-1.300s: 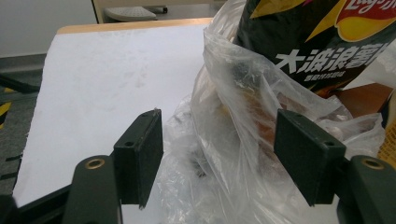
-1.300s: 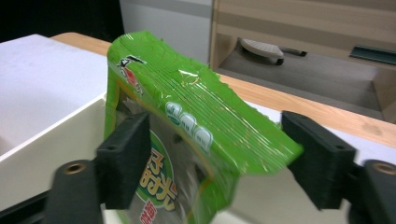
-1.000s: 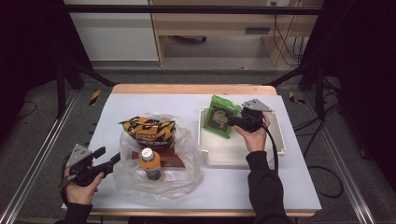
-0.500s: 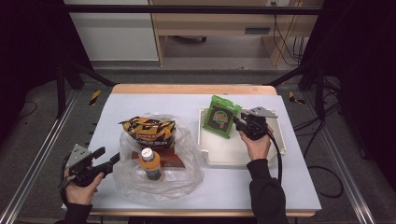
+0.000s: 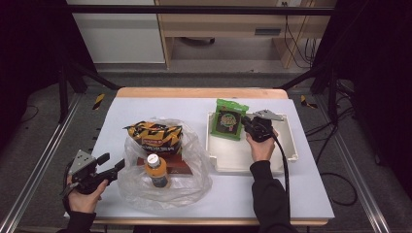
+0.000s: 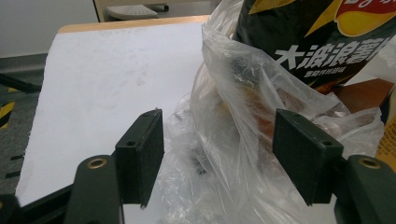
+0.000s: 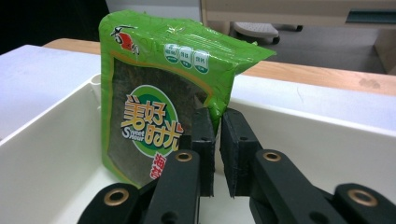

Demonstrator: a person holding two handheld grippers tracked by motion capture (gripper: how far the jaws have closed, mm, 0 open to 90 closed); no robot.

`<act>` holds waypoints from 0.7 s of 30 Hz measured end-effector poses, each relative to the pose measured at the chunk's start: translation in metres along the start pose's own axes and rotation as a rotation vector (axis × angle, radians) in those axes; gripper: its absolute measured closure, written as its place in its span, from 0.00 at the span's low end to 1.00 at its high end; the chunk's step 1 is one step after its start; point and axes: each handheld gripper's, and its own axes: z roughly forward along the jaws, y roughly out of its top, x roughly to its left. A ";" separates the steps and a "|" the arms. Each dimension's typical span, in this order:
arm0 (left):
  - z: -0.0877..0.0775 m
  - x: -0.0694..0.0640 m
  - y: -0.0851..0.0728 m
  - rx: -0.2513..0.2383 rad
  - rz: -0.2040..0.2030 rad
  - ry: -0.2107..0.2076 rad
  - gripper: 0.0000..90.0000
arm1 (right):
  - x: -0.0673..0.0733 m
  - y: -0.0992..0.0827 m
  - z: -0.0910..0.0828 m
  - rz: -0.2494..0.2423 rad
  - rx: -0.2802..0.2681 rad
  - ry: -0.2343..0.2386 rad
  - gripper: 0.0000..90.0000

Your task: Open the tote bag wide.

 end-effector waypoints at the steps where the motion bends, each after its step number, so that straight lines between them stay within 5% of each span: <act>1: 0.000 0.000 0.000 0.001 0.000 -0.001 0.37 | 0.001 0.000 0.001 -0.004 -0.003 0.000 0.93; 13: 0.001 -0.003 0.000 0.004 0.016 -0.009 0.37 | 0.012 0.005 0.006 -0.088 -0.046 -0.014 0.90; 21: 0.001 -0.003 0.001 0.004 0.021 -0.011 0.37 | 0.016 0.008 0.015 -0.125 -0.008 -0.047 0.80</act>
